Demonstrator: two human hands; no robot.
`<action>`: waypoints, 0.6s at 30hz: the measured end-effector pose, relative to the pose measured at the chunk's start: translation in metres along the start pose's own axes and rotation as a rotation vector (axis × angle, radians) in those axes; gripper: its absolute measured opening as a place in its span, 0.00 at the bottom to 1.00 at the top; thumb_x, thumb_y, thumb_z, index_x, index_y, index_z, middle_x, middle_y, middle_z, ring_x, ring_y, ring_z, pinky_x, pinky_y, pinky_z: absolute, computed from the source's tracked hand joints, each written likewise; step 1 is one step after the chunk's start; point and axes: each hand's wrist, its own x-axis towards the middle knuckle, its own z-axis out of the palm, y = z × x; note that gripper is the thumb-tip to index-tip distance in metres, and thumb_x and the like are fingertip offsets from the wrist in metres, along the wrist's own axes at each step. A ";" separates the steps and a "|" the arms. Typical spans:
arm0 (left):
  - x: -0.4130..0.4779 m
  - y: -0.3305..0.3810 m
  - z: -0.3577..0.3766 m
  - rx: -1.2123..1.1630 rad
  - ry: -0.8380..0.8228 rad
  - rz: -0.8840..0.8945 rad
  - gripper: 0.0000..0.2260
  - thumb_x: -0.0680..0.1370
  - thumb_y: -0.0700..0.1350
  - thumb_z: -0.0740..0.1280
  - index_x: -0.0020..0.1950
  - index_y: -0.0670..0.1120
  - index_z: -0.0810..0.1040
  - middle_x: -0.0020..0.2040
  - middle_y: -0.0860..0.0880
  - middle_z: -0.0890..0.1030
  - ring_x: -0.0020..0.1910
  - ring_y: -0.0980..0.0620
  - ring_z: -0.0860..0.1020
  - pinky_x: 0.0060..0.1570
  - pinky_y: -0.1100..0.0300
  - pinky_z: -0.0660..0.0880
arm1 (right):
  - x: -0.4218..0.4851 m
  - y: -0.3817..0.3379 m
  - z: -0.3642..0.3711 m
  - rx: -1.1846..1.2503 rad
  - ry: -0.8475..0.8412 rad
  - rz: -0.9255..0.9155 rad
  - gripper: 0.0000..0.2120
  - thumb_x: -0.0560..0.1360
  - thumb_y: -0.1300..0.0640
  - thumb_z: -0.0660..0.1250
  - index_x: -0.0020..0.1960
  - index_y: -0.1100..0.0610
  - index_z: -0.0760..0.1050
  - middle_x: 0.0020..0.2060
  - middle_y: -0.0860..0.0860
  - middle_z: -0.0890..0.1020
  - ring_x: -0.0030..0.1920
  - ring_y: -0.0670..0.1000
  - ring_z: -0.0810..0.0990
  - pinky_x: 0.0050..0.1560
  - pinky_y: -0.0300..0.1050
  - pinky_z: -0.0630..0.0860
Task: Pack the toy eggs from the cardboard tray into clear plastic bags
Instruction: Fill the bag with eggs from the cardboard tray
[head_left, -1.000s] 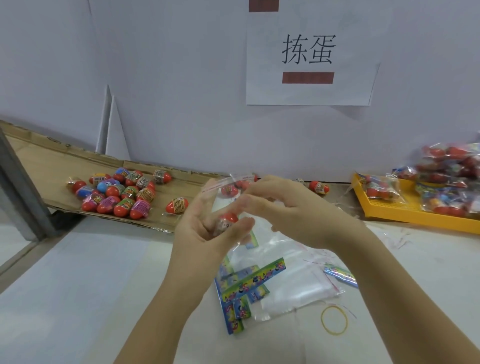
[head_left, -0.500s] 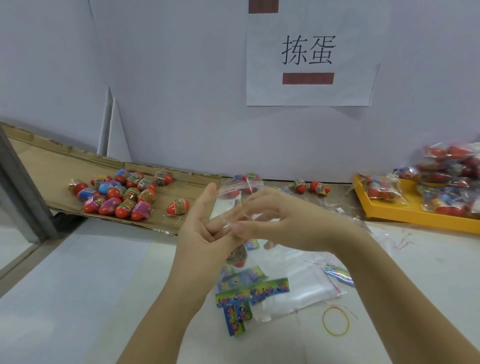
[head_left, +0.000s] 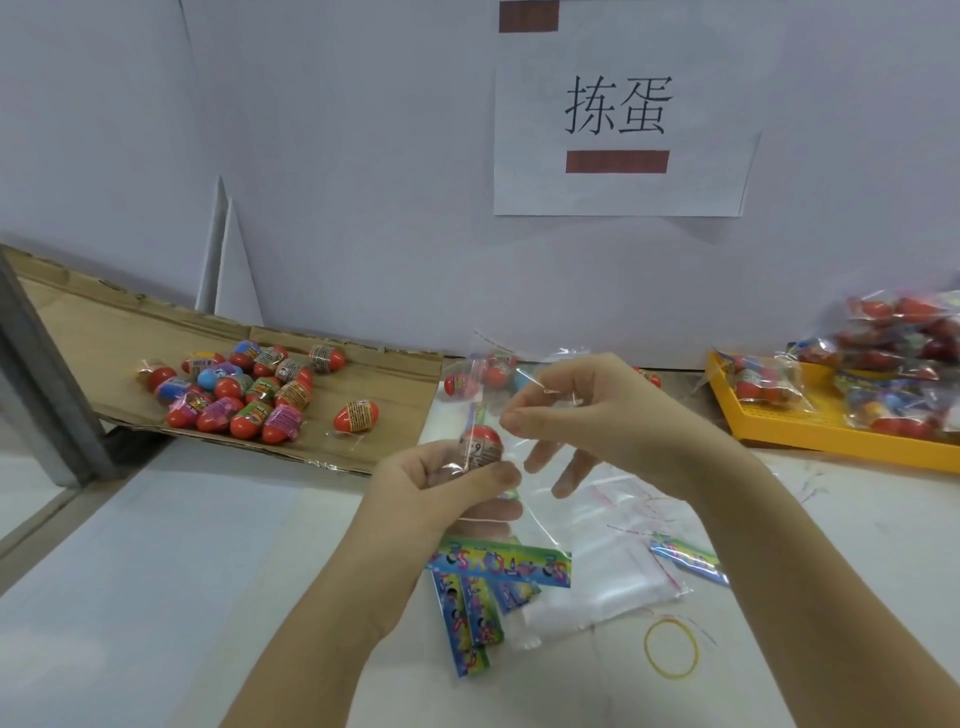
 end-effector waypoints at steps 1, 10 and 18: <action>0.000 0.000 0.000 0.003 0.007 0.005 0.19 0.60 0.47 0.77 0.48 0.43 0.84 0.43 0.42 0.86 0.39 0.45 0.85 0.34 0.61 0.80 | 0.000 0.000 0.000 -0.019 -0.004 0.010 0.04 0.74 0.55 0.71 0.43 0.54 0.84 0.39 0.45 0.84 0.37 0.50 0.84 0.29 0.43 0.79; 0.001 -0.001 0.000 0.023 -0.029 0.062 0.19 0.58 0.49 0.77 0.47 0.46 0.86 0.44 0.42 0.86 0.42 0.45 0.85 0.37 0.61 0.80 | -0.002 -0.002 -0.003 -0.189 -0.133 0.055 0.11 0.74 0.44 0.63 0.43 0.43 0.84 0.44 0.35 0.83 0.45 0.41 0.80 0.36 0.43 0.82; 0.000 0.000 0.002 0.056 -0.072 0.060 0.18 0.62 0.46 0.76 0.51 0.45 0.83 0.45 0.43 0.86 0.43 0.45 0.85 0.38 0.61 0.81 | 0.000 -0.001 -0.002 -0.238 -0.158 0.000 0.11 0.74 0.38 0.60 0.44 0.36 0.81 0.55 0.60 0.80 0.52 0.60 0.79 0.37 0.42 0.82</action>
